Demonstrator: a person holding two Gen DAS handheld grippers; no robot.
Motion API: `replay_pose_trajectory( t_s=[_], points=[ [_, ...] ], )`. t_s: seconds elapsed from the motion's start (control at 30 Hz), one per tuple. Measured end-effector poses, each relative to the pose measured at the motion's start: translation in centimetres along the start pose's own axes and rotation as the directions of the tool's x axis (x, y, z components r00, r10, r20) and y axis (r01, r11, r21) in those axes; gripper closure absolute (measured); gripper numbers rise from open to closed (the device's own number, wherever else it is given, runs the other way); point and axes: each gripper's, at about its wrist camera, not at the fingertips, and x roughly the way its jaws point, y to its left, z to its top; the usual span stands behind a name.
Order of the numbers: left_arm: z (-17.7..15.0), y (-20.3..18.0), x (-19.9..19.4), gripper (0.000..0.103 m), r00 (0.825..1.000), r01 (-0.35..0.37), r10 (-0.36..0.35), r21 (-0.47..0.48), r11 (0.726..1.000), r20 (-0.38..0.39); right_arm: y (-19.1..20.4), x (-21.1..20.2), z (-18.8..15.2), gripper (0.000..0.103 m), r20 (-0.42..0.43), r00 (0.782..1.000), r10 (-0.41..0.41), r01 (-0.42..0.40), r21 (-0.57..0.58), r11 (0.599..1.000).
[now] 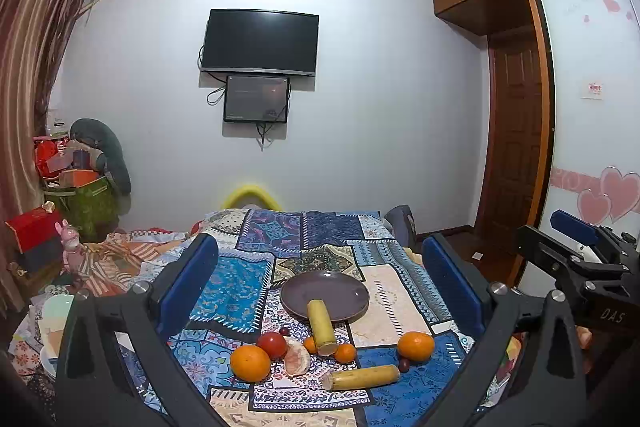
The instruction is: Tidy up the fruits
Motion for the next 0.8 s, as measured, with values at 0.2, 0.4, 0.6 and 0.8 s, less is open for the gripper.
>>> replay_pose_trajectory(
  t_s=[0.2,0.4,0.6,0.8],
  points=[
    [-0.02,-0.01,-0.02,0.0,1.0,0.0,0.0,0.0,1.0,0.0,-0.01,-0.18,0.03,0.0,0.001,1.0,0.001,-0.001,0.0,1.0],
    [-0.02,-0.02,-0.01,0.0,1.0,0.001,-0.001,0.001,1.0,-0.001,0.05,-0.11,-0.01,0.0,0.0,1.0,0.002,-0.002,0.001,1.0],
    [-0.08,0.01,-0.1,0.0,1.0,0.001,-0.001,0.001,1.0,0.002,0.16,-0.11,-0.01,0.0,0.0,1.0,0.002,-0.002,0.003,1.0],
    [-0.16,0.08,-0.01,0.0,1.0,-0.007,0.007,0.002,1.0,0.002,0.2,-0.09,-0.07,0.0,-0.002,1.0,0.003,-0.003,0.002,1.0]
  ],
)
